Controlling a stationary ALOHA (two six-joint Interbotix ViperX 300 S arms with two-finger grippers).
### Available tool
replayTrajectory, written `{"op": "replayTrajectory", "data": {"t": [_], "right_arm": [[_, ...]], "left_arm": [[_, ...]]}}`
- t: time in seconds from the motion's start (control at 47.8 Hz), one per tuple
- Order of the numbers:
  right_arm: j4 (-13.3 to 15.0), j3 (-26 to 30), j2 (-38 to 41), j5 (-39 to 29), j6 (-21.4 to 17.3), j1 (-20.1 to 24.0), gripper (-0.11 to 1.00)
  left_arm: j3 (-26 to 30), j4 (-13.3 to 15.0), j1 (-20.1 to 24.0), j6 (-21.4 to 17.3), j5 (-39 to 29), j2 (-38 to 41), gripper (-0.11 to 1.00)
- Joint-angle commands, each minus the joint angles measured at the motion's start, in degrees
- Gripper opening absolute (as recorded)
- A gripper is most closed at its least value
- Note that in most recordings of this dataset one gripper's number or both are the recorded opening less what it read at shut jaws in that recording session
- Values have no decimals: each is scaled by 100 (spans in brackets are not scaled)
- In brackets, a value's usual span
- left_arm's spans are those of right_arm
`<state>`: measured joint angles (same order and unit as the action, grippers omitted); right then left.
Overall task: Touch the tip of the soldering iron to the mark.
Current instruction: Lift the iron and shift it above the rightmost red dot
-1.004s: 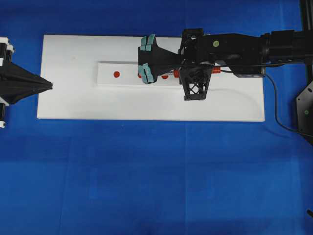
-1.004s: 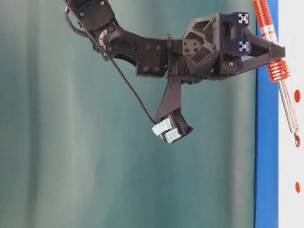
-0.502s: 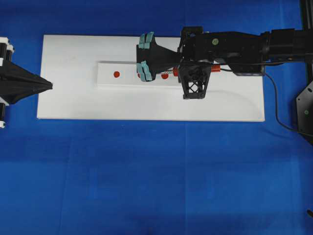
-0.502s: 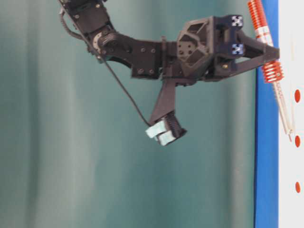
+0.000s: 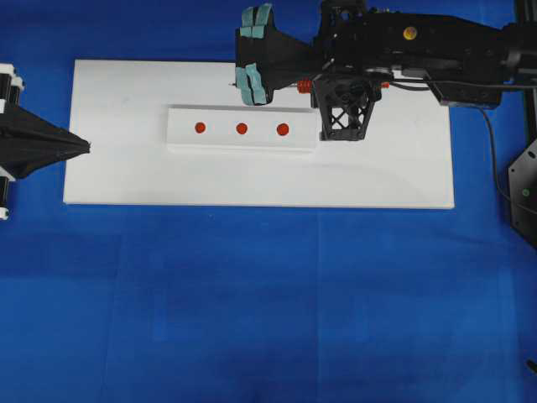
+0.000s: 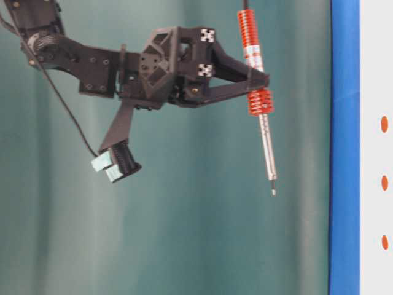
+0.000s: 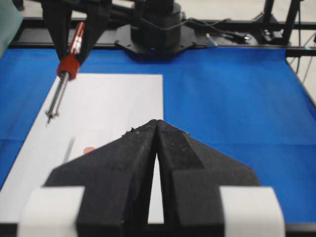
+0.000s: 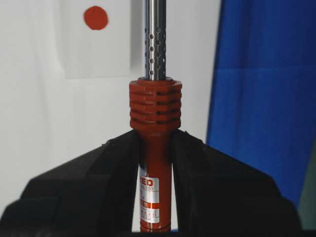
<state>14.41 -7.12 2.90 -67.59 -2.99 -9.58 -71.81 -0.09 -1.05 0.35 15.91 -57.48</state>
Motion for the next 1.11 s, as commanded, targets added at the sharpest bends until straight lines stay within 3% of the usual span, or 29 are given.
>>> {"op": "replayTrajectory", "data": {"t": [0.0, 0.314, 0.795, 1.088], "right_arm": [[35, 149, -193, -18, -9, 9, 6], [35, -88, -334, 0, -26, 9, 6], [0, -1318, -1230, 97, -44, 9, 6], [-35, -1485, -1362, 123, -44, 9, 6]], "left_arm": [[62, 0, 0, 9, 35, 26, 0], [62, 0, 0, 9, 35, 18, 0], [62, 0, 0, 9, 35, 18, 0], [62, 0, 0, 0, 35, 18, 0]]}}
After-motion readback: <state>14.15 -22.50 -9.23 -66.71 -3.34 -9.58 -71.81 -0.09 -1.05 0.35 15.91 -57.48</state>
